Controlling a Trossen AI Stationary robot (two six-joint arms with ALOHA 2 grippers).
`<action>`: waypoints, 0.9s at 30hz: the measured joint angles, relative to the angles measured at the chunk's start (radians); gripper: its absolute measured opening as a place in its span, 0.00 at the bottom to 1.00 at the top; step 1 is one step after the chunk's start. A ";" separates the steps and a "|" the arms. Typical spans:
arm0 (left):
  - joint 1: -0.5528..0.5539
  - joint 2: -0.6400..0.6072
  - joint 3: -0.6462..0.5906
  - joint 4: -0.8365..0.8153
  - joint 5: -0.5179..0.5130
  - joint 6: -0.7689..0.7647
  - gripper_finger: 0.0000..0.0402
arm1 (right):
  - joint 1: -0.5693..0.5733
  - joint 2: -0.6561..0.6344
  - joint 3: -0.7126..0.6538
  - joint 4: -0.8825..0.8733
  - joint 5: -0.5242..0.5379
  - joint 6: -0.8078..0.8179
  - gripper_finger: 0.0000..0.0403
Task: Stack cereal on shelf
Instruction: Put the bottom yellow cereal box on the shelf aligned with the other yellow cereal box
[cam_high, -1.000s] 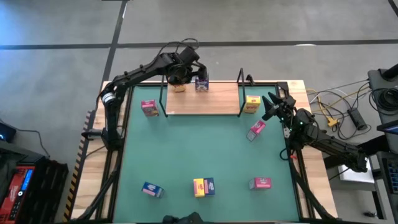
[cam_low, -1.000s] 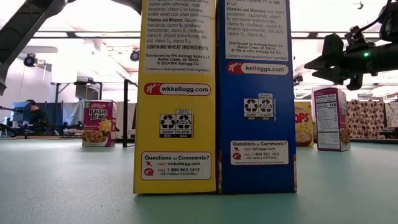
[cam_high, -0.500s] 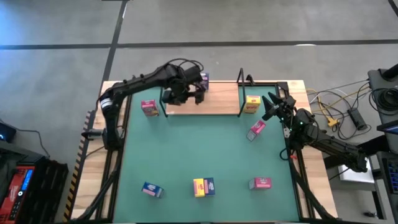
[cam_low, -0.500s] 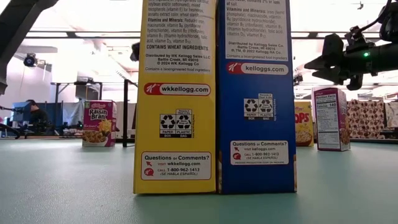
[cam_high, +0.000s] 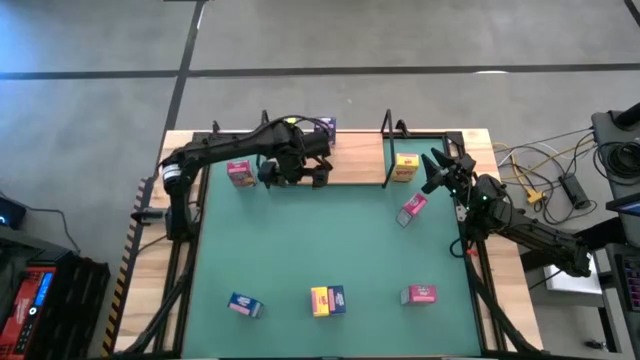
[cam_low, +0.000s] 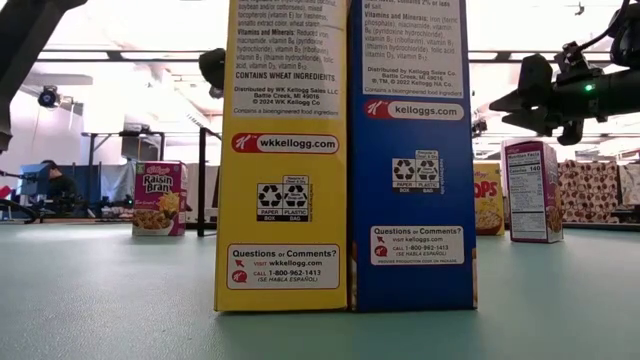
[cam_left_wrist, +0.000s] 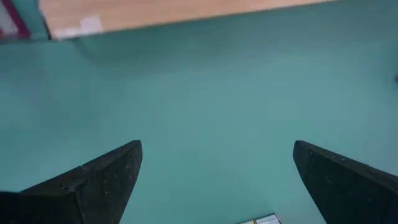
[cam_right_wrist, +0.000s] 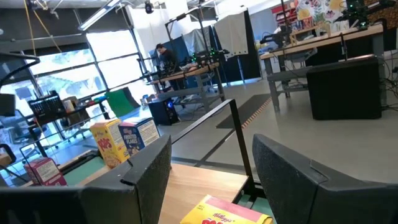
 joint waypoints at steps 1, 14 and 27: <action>-0.006 -0.003 0.000 -0.005 -0.001 -0.012 1.00 | 0.000 0.000 0.000 0.000 0.000 0.000 0.53; -0.185 -0.047 -0.003 -0.163 -0.171 -0.278 1.00 | 0.000 0.000 0.000 0.000 0.000 0.000 0.53; -0.481 -0.198 -0.207 -0.147 -0.238 -0.368 1.00 | 0.000 0.000 0.000 0.000 0.000 0.000 0.53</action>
